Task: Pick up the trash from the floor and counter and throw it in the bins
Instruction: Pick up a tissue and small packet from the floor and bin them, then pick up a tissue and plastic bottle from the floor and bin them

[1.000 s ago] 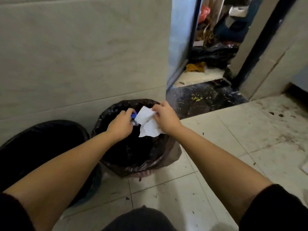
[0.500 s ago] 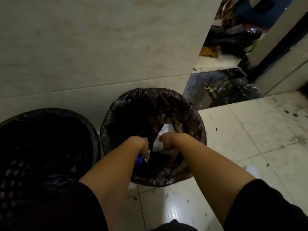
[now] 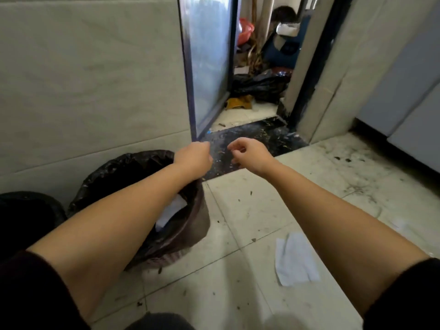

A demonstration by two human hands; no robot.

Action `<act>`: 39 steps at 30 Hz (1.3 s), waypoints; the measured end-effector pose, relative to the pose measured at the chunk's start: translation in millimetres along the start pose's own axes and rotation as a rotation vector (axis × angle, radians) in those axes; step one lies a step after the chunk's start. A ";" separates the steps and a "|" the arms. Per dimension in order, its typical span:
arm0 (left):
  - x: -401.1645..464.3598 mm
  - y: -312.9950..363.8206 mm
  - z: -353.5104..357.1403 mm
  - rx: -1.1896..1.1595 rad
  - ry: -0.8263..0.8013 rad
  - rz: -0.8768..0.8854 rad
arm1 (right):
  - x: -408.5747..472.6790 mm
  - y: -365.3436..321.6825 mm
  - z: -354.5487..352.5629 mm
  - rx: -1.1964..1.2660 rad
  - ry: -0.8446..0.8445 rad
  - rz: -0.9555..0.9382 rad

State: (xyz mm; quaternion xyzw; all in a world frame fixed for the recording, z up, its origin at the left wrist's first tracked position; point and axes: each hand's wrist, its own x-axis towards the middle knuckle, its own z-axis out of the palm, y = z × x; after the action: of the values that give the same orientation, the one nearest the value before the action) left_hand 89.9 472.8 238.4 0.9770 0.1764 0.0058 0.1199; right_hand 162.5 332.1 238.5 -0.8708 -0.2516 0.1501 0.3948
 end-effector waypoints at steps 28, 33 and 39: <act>-91.5 221.0 336.5 0.111 -0.681 -0.149 | -232.4 387.5 -182.5 -0.396 0.288 0.337; -104.6 231.1 338.2 0.039 -0.543 -0.123 | -210.9 382.0 -176.0 -0.565 0.275 0.292; -83.6 221.8 290.3 -0.298 -0.427 -0.213 | -179.0 338.4 -161.1 -0.490 0.264 0.191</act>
State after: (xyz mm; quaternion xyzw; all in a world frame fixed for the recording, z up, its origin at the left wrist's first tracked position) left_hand 103.3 174.8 11.4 0.9037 0.2458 -0.1867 0.2968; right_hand 196.5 -56.2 95.1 -0.9719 -0.1437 0.0068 0.1861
